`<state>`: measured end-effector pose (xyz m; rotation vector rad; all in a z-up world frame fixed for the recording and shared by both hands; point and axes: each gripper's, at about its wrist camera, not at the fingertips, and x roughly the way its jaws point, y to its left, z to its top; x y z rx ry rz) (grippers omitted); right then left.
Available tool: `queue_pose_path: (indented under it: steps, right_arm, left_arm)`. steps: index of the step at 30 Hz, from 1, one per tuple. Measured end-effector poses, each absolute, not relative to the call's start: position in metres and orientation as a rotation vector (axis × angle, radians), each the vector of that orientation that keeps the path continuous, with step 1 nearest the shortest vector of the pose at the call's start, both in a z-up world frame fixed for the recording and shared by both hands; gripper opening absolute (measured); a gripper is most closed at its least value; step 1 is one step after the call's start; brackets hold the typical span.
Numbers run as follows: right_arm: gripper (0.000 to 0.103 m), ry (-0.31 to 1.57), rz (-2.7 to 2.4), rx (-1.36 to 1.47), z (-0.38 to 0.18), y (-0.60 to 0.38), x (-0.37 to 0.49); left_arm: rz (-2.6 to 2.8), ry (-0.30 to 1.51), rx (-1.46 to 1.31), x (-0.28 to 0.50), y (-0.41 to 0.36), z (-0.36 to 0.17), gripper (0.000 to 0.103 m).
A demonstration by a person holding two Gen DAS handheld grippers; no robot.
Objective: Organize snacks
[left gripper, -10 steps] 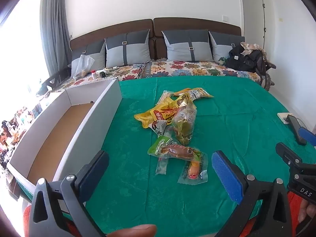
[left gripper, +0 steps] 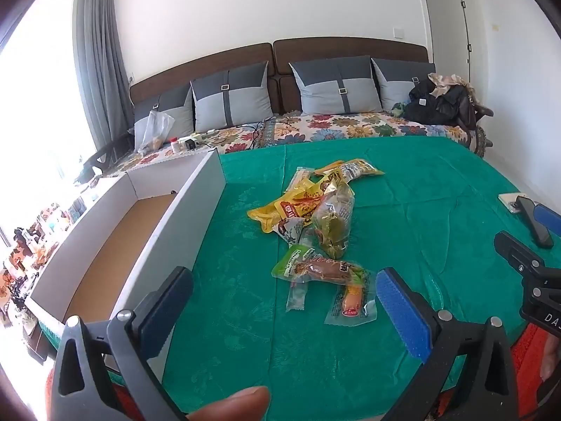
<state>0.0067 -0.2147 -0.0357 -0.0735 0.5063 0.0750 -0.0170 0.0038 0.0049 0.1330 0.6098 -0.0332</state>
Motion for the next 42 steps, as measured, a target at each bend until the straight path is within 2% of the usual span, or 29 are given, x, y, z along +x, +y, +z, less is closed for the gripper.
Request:
queue_pose_path:
  steps: [9,21,42]
  right_arm:
    - [0.094,0.492,0.044,-0.031,-0.046,-0.225,0.014]
    - [0.094,0.492,0.044,-0.031,-0.053,-0.225,0.018]
    - [0.094,0.488,0.063,-0.054,-0.054,-0.215,0.017]
  left_arm:
    - [-0.004,0.581,0.249,-0.014,-0.015,-0.001,0.103]
    - [-0.016,0.684,0.131,0.001,0.006,-0.003,0.103]
    - [-0.066,0.712,0.109,0.002,0.011,-0.002,0.103]
